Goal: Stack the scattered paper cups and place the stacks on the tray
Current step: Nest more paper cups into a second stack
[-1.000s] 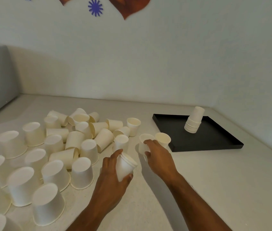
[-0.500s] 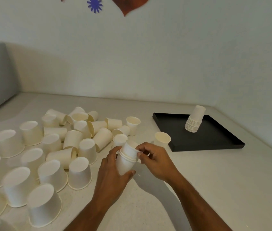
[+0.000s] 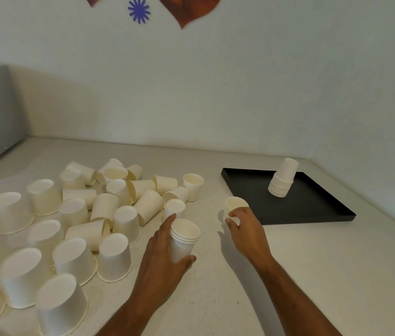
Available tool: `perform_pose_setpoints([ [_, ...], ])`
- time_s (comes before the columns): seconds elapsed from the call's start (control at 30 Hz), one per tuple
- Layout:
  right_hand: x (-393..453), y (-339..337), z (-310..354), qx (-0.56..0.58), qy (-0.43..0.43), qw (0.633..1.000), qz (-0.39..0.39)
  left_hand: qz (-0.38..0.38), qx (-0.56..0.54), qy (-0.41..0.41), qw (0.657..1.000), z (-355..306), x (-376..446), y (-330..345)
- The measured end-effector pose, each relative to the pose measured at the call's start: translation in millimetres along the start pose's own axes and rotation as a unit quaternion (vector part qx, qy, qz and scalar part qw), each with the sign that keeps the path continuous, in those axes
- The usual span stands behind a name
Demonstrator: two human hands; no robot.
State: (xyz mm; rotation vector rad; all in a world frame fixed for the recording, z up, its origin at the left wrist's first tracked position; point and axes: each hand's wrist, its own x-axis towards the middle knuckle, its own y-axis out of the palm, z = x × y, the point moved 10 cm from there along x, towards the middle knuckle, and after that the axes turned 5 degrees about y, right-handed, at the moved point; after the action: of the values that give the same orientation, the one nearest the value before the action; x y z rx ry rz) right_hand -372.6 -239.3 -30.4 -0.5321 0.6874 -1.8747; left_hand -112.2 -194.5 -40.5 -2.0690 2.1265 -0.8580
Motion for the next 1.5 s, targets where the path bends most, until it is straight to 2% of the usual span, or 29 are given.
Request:
perform_pose_setpoints([
  [0.07, -4, -2, 9, 0.024, -0.022, 0.999, 0.002, 0.001, 0.001, -0.006, 1.0, 2, 1, 1],
  [0.13, -16, -10, 39, 0.058, -0.1, 0.993, -0.01, 0.003, 0.003, -0.013, 1.0, 4, 3, 2],
  [0.3, -51, -21, 94, 0.245, -0.173, 0.953, 0.034, -0.005, 0.01, -0.012, 1.0, 5, 2, 1],
  [0.4, -62, -13, 112, 0.261, -0.217, 0.936, 0.089, -0.015, 0.01, -0.017, 1.0, 6, 1, -2],
  [0.5, -68, -1, 118, 0.225, -0.24, 0.936, 0.125, -0.016, 0.001, -0.027, 1.0, 6, 1, -2],
  [0.7, -78, 37, 117, 0.156, -0.226, 0.937, 0.216, -0.016, -0.017, -0.023, 0.999, 4, -7, -9],
  [0.77, -70, 37, 114, 0.204, -0.212, 0.937, 0.19, -0.027, -0.008, -0.016, 0.999, 2, -10, -13],
  [0.83, -52, 31, 104, 0.257, -0.164, 0.945, 0.115, -0.03, 0.008, -0.016, 0.999, 0, -13, -16],
  [0.9, -36, 32, 96, 0.218, -0.134, 0.965, 0.055, -0.025, 0.013, -0.022, 0.999, 1, -18, -17],
  [0.93, -30, 40, 94, 0.176, -0.131, 0.974, 0.057, -0.022, 0.011, -0.025, 0.999, 1, -19, -17],
  [1.03, -19, 81, 90, 0.079, -0.126, 0.981, 0.126, -0.019, 0.015, -0.032, 0.999, 2, -24, -16],
  [1.1, -17, 100, 86, 0.106, -0.114, 0.977, 0.146, -0.026, 0.019, -0.041, 0.999, 6, -25, -17],
  [1.2, -16, 116, 80, 0.147, -0.115, 0.974, 0.131, -0.034, 0.03, -0.047, 0.998, 12, -27, -17],
  [1.4, -21, 120, 82, 0.12, -0.115, 0.982, 0.086, -0.05, 0.041, -0.054, 0.996, 21, -29, -18],
  [1.5, -26, 108, 86, 0.108, -0.114, 0.983, 0.095, -0.057, 0.039, -0.048, 0.996, 22, -29, -19],
])
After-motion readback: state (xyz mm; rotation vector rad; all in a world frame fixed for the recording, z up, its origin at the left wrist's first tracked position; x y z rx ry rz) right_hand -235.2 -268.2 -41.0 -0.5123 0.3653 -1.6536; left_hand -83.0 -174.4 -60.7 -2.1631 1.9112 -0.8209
